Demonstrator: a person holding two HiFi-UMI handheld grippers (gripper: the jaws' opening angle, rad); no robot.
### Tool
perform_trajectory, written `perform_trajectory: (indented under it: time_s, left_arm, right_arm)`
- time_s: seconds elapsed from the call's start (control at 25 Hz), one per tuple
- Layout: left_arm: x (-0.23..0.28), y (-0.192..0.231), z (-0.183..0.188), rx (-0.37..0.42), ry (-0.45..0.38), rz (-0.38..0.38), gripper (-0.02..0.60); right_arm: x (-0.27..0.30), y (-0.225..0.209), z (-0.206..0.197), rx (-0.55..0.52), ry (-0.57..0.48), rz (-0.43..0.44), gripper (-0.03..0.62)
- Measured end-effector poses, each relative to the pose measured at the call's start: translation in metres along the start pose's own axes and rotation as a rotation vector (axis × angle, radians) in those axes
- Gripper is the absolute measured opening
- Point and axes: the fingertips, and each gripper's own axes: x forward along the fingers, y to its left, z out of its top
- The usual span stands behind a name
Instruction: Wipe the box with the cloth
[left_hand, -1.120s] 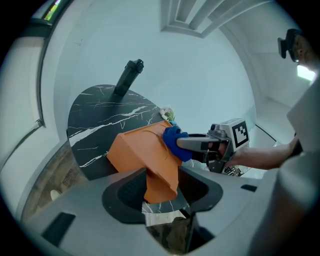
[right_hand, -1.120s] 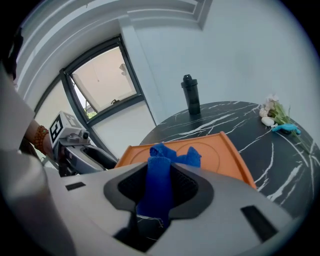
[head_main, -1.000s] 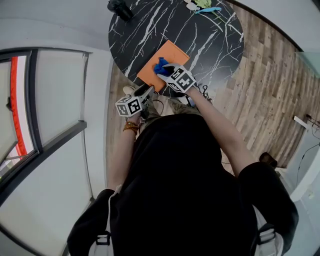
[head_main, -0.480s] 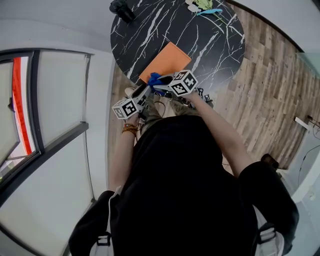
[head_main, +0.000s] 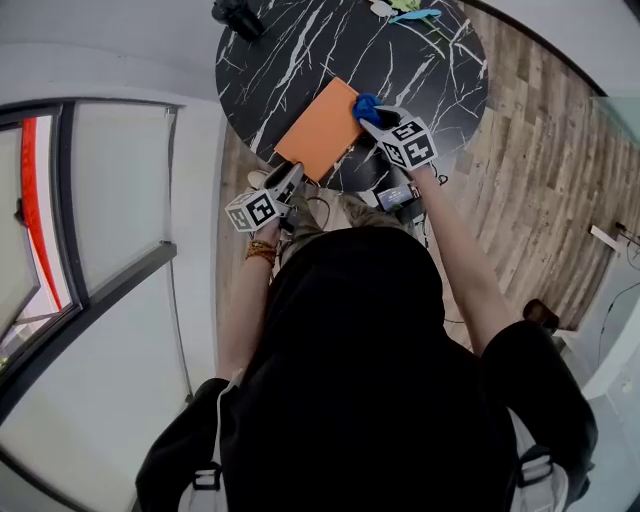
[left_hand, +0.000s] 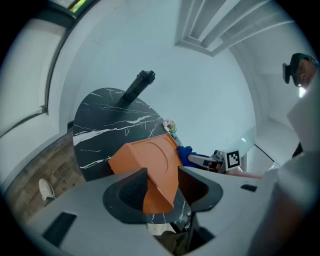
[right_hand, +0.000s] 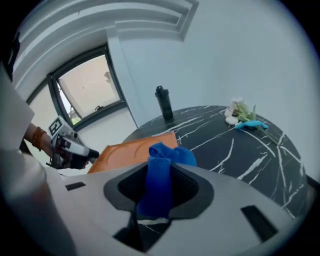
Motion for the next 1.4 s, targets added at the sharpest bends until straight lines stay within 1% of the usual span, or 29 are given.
perform_trajectory:
  time_s: [0.08,0.2,0.28,0.4,0.52,0.64,0.72,0.8,0.88,0.96,1.08,1.16,1.28,1.4]
  left_arm:
    - [0.000,0.002,-0.005,0.003,0.025,0.009,0.193]
    - [0.003,0.004,-0.012,0.015,0.066,0.016,0.193]
    - [0.004,0.005,-0.013,0.009,0.061,0.024,0.193]
    - [0.004,0.010,-0.016,0.002,0.057,0.046,0.193]
    - [0.005,0.010,-0.020,-0.006,0.066,0.053,0.193]
    - [0.010,0.008,-0.018,-0.019,0.054,0.044,0.193]
    - [0.010,0.007,-0.018,-0.053,0.038,0.042,0.193]
    - [0.006,0.009,-0.017,-0.109,0.019,0.065,0.193]
    - [0.007,0.009,-0.017,-0.135,0.010,0.082,0.193]
    - [0.009,0.008,-0.018,-0.124,0.017,0.095,0.193]
    - [0.011,0.010,-0.017,-0.118,0.026,0.107,0.193]
    - [0.013,0.009,-0.019,-0.109,0.055,0.121,0.193]
    - [0.012,0.013,-0.015,-0.073,0.090,0.167,0.193]
    - [0.014,0.022,0.000,-0.040,0.072,0.208,0.195]
  right_arm:
    - [0.003,0.006,-0.011,-0.011,0.010,0.001,0.115]
    - [0.004,0.019,-0.015,0.028,-0.018,0.006,0.115]
    - [0.006,0.035,-0.018,0.032,-0.022,0.036,0.115]
    - [0.011,0.063,-0.025,-0.007,-0.002,0.098,0.115]
    - [0.016,0.098,-0.032,-0.054,0.038,0.194,0.115]
    - [0.023,0.144,-0.043,-0.121,0.087,0.354,0.115]
    - [0.027,0.178,-0.054,-0.176,0.118,0.459,0.115]
    - [0.029,0.198,-0.059,-0.192,0.127,0.497,0.115]
    - [0.027,0.198,-0.059,-0.175,0.135,0.503,0.115]
    - [0.025,0.194,-0.059,-0.166,0.153,0.505,0.115]
    - [0.023,0.191,-0.053,-0.214,0.165,0.494,0.115]
    - [0.015,0.183,-0.044,-0.218,0.144,0.470,0.115]
    - [-0.007,0.155,-0.024,-0.140,0.085,0.417,0.116]
    - [-0.030,0.110,0.005,-0.049,0.032,0.350,0.115]
